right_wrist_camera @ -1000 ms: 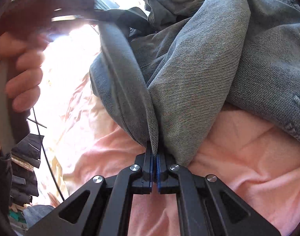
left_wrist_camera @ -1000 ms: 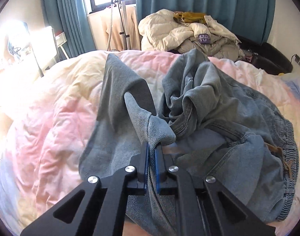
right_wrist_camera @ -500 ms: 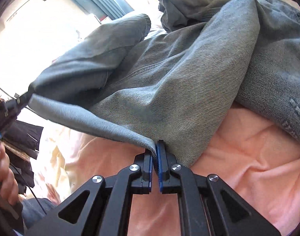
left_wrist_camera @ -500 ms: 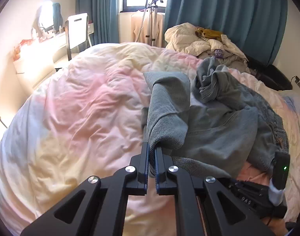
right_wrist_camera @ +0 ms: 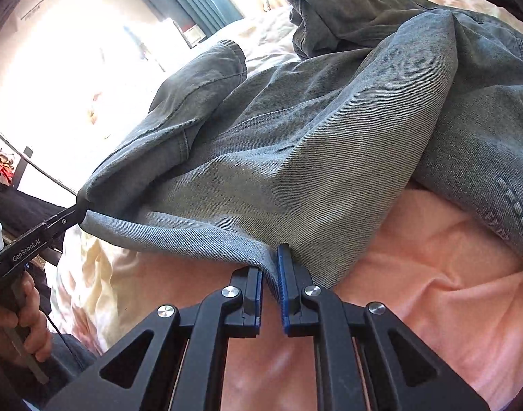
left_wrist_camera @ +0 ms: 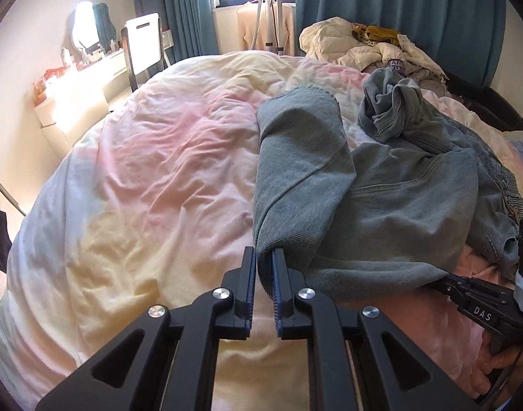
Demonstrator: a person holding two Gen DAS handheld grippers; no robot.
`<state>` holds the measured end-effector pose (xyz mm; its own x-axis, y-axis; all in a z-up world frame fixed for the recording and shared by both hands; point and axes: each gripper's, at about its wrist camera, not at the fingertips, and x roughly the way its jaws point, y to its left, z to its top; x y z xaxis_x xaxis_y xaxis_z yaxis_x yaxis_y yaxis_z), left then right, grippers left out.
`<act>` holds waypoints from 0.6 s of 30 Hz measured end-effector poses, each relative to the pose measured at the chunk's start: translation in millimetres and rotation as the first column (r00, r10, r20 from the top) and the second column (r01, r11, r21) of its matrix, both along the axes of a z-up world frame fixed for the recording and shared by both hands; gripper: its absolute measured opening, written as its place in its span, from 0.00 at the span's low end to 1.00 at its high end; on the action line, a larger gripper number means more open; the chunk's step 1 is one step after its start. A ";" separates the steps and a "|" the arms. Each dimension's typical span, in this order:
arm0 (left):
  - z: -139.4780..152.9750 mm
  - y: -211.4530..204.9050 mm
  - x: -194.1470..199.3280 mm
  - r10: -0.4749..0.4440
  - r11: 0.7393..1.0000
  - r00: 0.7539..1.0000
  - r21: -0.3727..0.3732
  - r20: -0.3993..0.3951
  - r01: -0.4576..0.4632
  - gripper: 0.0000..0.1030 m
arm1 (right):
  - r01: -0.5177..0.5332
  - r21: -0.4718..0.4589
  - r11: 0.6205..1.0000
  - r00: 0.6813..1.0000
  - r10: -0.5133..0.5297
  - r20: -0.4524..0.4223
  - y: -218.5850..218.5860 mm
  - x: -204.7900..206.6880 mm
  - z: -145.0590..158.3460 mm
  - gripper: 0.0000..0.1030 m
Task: Fold clothes
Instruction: 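Grasp the other jeans leg hem with the left tool while the right tool holds its leg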
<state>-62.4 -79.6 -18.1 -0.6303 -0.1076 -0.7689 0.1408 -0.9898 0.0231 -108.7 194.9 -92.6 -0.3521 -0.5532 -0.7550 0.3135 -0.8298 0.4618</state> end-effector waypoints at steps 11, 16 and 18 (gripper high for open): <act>18.7 33.1 -55.8 -0.245 0.968 0.969 -0.047 0.024 0.246 0.52 | 0.007 0.011 1.000 0.997 -0.006 -0.072 -13.7 -5.6 7.6 0.09; -16.4 80.9 -101.0 -0.399 0.869 0.905 -0.256 0.146 0.425 0.52 | 0.029 -0.048 0.998 0.999 -0.030 -0.034 -6.1 -8.0 4.9 0.09; -27.7 92.5 -115.2 -0.433 0.830 0.883 -0.300 0.183 0.469 0.52 | 0.033 -0.058 0.998 0.999 -0.034 -0.019 -3.2 -10.2 2.6 0.09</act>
